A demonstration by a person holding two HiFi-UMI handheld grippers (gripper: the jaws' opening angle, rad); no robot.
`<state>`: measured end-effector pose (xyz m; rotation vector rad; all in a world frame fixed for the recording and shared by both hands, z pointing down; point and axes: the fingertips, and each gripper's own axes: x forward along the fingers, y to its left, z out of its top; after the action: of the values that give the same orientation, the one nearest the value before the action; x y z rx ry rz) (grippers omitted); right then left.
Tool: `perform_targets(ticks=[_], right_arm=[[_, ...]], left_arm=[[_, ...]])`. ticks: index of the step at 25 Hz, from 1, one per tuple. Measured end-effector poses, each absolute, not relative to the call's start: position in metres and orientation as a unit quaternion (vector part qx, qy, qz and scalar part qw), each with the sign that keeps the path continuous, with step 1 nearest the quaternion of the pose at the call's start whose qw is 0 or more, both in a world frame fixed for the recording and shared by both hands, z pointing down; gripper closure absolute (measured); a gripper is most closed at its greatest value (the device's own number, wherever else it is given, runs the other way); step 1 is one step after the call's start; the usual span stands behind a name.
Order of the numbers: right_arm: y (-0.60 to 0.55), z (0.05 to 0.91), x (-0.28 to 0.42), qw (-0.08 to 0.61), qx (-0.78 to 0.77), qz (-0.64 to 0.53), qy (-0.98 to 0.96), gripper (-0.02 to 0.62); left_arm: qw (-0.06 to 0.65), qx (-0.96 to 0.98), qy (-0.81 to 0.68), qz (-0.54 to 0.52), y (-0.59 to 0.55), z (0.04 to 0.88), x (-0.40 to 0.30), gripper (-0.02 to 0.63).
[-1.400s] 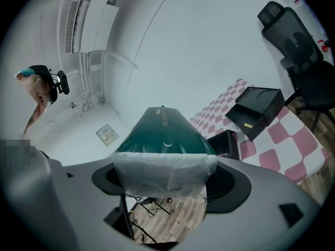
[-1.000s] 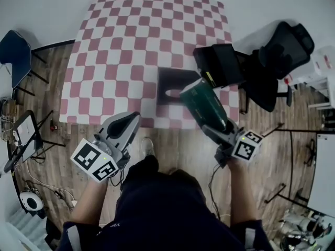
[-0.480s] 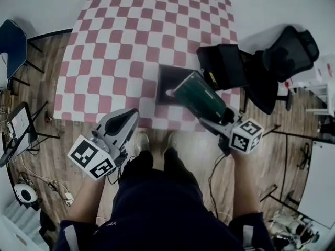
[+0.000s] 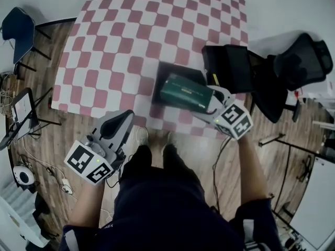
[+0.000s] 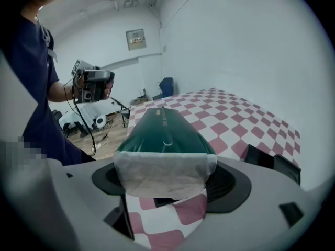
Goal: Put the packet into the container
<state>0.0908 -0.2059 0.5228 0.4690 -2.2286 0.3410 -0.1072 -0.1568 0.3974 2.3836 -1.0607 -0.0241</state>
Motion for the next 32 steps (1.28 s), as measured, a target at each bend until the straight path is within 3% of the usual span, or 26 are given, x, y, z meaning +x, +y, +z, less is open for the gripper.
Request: perform_targets(ticks=[18, 32], right_arm=[[-0.226, 0.590, 0.070, 0.544, 0.084, -0.024, -0.835, 0.163], [-0.220, 0.590, 0.066, 0.541, 0.072, -0.002, -0.838, 0.152]], left_arm=[[0.281, 0.851, -0.443, 0.003, -0.158, 0.415, -0.095, 0.581], [0.278, 0.862, -0.423, 0.001, -0.165, 0.412, -0.090, 0.581]])
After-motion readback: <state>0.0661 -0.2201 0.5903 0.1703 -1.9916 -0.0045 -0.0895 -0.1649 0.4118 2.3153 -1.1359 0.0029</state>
